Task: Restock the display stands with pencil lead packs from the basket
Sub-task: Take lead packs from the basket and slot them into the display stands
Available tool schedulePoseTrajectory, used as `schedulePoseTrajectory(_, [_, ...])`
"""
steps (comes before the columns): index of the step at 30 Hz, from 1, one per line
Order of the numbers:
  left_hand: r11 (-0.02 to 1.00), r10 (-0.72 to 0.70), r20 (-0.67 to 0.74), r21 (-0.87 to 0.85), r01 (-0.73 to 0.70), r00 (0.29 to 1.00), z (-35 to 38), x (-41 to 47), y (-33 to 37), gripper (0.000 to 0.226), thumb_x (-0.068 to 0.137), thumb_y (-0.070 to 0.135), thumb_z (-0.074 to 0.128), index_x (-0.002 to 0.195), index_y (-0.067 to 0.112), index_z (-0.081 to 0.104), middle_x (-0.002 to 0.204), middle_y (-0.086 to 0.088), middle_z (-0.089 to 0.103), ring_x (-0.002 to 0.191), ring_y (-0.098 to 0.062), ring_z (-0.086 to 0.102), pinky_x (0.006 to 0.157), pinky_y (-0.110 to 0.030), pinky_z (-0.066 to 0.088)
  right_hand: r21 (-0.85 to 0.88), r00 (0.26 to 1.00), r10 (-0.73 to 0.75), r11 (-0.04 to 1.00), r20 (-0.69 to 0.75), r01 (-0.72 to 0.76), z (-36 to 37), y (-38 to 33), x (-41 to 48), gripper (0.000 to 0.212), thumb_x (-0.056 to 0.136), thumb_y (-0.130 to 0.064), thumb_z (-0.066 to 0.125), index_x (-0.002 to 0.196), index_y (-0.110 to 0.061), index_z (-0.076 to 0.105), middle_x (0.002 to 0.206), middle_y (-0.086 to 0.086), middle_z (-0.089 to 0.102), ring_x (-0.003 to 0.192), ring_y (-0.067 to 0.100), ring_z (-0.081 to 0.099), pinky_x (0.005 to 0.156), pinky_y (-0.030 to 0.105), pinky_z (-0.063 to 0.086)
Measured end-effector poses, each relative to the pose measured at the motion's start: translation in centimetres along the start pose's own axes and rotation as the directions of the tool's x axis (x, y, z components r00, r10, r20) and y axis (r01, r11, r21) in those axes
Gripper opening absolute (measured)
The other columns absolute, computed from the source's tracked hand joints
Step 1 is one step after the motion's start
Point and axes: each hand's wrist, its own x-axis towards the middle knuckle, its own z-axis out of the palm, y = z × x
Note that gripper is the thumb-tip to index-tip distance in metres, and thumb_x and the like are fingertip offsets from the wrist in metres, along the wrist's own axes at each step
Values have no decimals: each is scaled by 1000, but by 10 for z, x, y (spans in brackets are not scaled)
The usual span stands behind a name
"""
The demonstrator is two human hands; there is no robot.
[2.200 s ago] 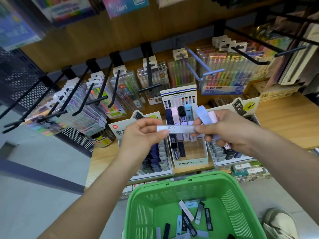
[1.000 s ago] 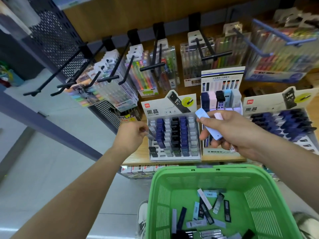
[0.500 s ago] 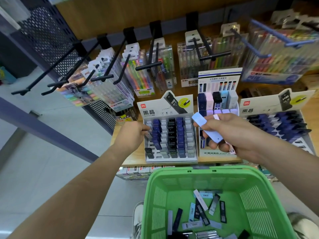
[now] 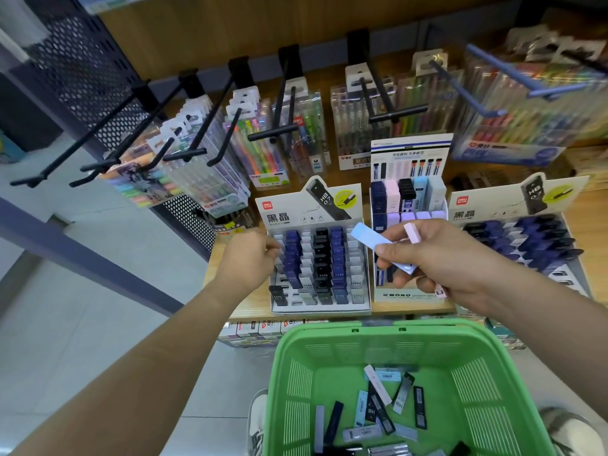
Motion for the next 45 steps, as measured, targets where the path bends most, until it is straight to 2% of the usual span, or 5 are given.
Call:
schedulePoseTrajectory(6, [609, 58, 235, -779, 153, 970, -57, -12, 63, 33, 82, -2, 70, 94, 28, 74, 92, 4, 74, 78, -14, 67, 70, -22, 56, 30, 1000, -4, 1000, 10, 4, 0, -1, -1, 11, 90, -11, 69, 97, -4, 64, 65, 4, 70, 43, 8, 51, 34, 18, 30])
schedulePoseTrajectory(24, [322, 126, 377, -890, 322, 918, -65, -28, 104, 24, 67, 21, 74, 89, 15, 77, 72, -12, 70, 55, -14, 64, 54, -18, 53, 111, 994, 44, 992, 104, -56, -12, -4, -14, 11, 94, -21, 64, 92, -10, 60, 67, 10, 71, 40, 8, 45, 31, 16, 28])
schedulePoseTrajectory(31, [480, 116, 277, -857, 190, 954, -56, -29, 124, 14, 74, 22, 72, 83, 11, 75, 65, -8, 69, 56, -12, 63, 57, -20, 56, 173, 990, 127, 976, 60, -136, -43, 1, -19, 23, 93, -32, 64, 100, -10, 66, 59, 3, 55, 43, 11, 41, 36, 19, 32])
schedulePoseTrajectory(38, [756, 21, 85, -653, 40, 996, -50, -13, 148, 14, 91, 18, 63, 83, 26, 72, 64, 1, 66, 56, -5, 57, 59, -20, 52, 428, 997, 63, 903, -51, -36, -92, 1, -38, 27, 91, 17, 44, 110, 8, 62, 91, 20, 66, 72, 24, 67, 55, 25, 57])
schedulePoseTrajectory(45, [731, 148, 163, -682, 3, 976, -46, -13, 200, 11, 90, 17, 65, 82, 16, 71, 61, 3, 59, 54, -9, 52, 55, -20, 45, 346, 993, -27, 936, -113, 65, -116, 6, -52, 4, 84, -16, 71, 83, -13, 73, 88, 10, 74, 88, 21, 70, 81, 40, 59])
